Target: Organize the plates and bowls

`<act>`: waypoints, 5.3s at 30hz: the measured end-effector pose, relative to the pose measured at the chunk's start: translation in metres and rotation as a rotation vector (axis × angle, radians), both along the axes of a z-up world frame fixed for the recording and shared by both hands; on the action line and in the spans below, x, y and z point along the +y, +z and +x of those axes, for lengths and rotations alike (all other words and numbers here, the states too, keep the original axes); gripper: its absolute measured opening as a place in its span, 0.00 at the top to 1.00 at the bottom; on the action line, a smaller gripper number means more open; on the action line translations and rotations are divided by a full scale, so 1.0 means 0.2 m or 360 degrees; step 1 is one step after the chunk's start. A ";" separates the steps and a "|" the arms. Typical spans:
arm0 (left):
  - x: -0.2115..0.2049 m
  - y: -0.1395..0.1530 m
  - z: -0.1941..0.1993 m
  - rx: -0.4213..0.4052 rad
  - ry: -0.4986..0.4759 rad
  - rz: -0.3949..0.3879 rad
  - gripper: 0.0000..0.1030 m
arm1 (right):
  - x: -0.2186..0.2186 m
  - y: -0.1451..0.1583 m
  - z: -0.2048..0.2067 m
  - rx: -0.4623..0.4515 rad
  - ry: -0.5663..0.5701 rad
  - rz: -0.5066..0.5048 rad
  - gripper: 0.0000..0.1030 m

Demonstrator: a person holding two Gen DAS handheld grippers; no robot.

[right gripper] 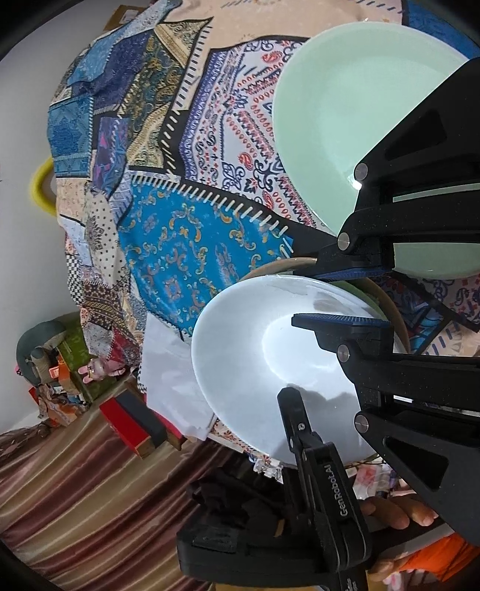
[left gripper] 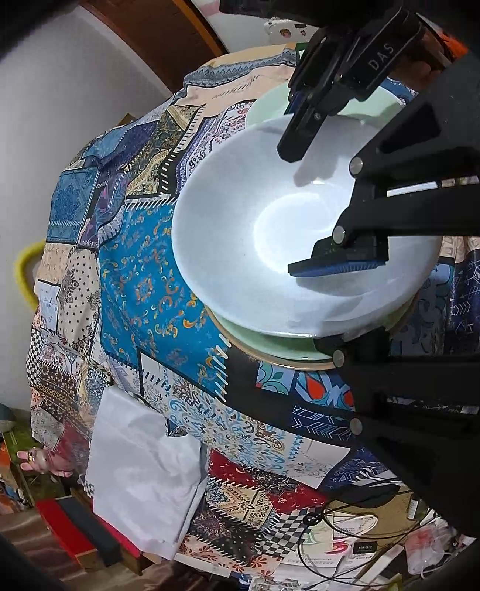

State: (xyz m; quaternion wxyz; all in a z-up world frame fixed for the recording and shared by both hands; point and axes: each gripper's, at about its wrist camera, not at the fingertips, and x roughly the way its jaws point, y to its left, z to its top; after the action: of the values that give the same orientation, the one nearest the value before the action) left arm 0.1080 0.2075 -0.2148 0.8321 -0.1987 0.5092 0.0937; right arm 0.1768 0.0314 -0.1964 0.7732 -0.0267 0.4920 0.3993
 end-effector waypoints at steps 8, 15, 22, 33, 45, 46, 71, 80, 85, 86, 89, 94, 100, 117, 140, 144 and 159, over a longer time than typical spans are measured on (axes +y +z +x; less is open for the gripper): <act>-0.01 -0.03 0.01 0.0021 -0.0005 -0.0002 0.80 | 0.00 -0.03 0.00 0.0004 0.0011 -0.0024 0.85; -0.02 -0.01 0.03 0.0044 -0.0002 0.0037 0.80 | -0.02 -0.04 -0.01 -0.0014 -0.0001 -0.0007 0.85; -0.04 0.03 0.03 0.0056 0.0001 0.0121 0.80 | -0.04 -0.05 -0.02 -0.0022 -0.0001 -0.0012 0.85; -0.01 0.07 -0.03 0.0013 0.0008 0.0058 0.72 | -0.06 -0.02 -0.02 -0.0050 0.0015 -0.0025 0.83; 0.02 0.12 -0.10 -0.0052 0.0003 0.0024 0.72 | -0.06 -0.04 -0.01 -0.0069 0.0021 -0.0059 0.74; 0.02 0.13 -0.11 -0.0064 0.0014 0.0055 0.72 | -0.05 -0.04 -0.01 -0.0073 0.0029 -0.0065 0.74; 0.13 -0.21 -0.10 0.0002 0.0028 -0.0208 0.56 | 0.10 -0.14 0.01 -0.0032 0.0104 -0.0160 0.70; 0.07 -0.18 -0.08 -0.0002 0.0004 -0.0167 0.63 | 0.10 -0.15 0.03 -0.0024 0.0074 -0.0141 0.73; 0.03 -0.14 -0.07 0.0009 -0.0001 -0.0065 0.63 | 0.09 -0.15 0.02 -0.0030 0.0045 -0.0137 0.74; 0.03 -0.14 -0.07 0.0011 0.0001 -0.0065 0.63 | 0.09 -0.15 0.03 -0.0018 0.0038 -0.0125 0.74; 0.03 -0.12 -0.07 0.0011 0.0015 -0.0061 0.63 | 0.07 -0.13 0.03 0.0005 0.0030 -0.0094 0.74; -0.01 -0.03 -0.07 -0.0039 0.0008 -0.0013 0.63 | 0.03 -0.07 0.02 -0.0028 -0.0003 -0.0045 0.74; -0.08 0.10 -0.06 -0.0118 -0.0031 0.0008 0.63 | -0.06 0.06 0.00 -0.0100 -0.0051 0.0019 0.74; -0.46 0.34 0.01 -0.0247 -0.0230 0.0042 0.63 | -0.46 0.29 -0.02 -0.0248 -0.0253 0.0077 0.74; -0.83 0.18 0.15 -0.0112 -0.0422 0.0001 0.63 | -0.83 0.15 0.00 -0.0151 -0.0436 0.0015 0.74; -0.84 0.13 0.19 -0.0072 -0.0422 -0.0009 0.63 | -0.84 0.09 0.02 -0.0115 -0.0447 0.0001 0.74; -0.79 0.00 0.26 0.0006 -0.0423 -0.0102 0.63 | -0.83 0.00 0.06 -0.0038 -0.0462 -0.0022 0.74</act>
State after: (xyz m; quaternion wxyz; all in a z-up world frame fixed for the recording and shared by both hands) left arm 0.1591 0.0505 -0.2153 0.8295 -0.1558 0.5353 -0.0334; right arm 0.1878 -0.1344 -0.1956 0.8284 0.0346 0.4842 0.2796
